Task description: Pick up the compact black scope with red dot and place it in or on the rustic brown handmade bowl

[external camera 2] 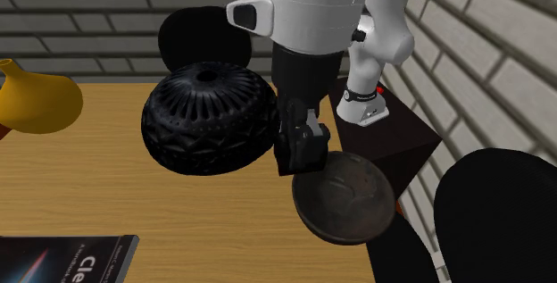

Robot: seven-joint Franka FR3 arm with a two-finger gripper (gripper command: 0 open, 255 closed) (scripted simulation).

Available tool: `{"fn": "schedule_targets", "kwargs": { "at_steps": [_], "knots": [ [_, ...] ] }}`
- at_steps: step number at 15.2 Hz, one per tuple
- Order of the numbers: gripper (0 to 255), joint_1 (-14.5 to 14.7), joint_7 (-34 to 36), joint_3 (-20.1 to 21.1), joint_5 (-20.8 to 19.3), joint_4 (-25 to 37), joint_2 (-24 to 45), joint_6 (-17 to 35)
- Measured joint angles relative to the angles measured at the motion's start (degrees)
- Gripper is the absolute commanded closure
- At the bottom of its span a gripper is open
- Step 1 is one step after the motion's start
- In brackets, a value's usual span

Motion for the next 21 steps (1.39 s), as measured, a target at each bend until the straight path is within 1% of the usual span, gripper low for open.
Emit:
{"fn": "schedule_targets", "kwargs": {
  "at_steps": [6,19,21],
  "knots": [
    [255,3.12,6.16,2.97,1.64,-6.05,-5.11,1.22],
    [255,3.28,7.19,3.13,1.58,-15.94,-5.42,10.74],
    [255,3.32,7.33,3.15,1.40,-16.31,-5.14,11.35]
  ]
}}
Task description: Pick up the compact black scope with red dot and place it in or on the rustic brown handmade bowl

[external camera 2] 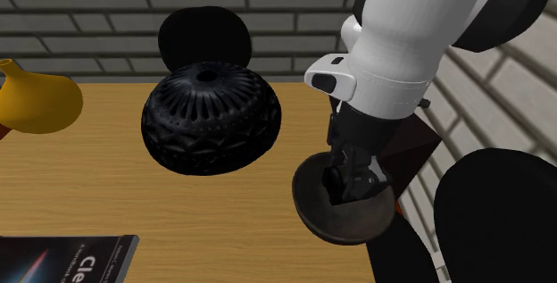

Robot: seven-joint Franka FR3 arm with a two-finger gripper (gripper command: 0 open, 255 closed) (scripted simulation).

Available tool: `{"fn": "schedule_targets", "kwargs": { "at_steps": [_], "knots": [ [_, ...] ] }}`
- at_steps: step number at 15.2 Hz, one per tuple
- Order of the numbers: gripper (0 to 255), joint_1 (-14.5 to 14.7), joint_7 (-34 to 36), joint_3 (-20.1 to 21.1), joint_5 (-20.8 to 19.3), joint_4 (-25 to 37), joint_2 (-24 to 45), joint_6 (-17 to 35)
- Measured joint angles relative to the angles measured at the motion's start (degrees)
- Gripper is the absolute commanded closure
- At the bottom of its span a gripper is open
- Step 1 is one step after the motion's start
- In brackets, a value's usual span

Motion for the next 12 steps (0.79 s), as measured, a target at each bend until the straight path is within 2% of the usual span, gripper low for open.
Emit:
{"fn": "schedule_targets", "kwargs": {
  "at_steps": [5,6,12],
  "knots": [
    [255,0.01,0.05,0.01,-0.06,-0.06,0.09,0.16],
    [0,0.01,0.05,0.01,-0.06,-0.06,0.09,0.16],
    [0,0.02,0.05,0.01,-0.07,-0.05,0.09,0.17]
  ]
}}
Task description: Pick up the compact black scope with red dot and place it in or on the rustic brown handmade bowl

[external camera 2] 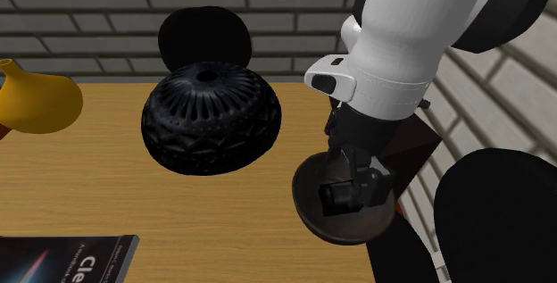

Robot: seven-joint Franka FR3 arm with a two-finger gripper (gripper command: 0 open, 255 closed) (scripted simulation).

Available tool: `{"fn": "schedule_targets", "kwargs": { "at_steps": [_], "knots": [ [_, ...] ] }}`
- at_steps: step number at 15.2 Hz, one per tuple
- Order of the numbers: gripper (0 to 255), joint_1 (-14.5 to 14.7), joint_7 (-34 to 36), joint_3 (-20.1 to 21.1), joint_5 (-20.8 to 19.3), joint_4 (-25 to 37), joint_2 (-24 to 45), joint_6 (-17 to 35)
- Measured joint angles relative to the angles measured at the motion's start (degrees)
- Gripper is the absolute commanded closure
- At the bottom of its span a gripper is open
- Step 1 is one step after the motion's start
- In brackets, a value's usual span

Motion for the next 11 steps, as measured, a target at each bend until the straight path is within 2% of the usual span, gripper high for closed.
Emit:
{"fn": "schedule_targets", "kwargs": {
  "at_steps": [5,11],
  "knots": [
    [0,-0.01,-0.54,0.07,0.94,4.94,-1.52,-6.14],
    [0,-0.05,-0.65,0.03,0.94,5.68,-1.47,-6.92]
  ]
}}
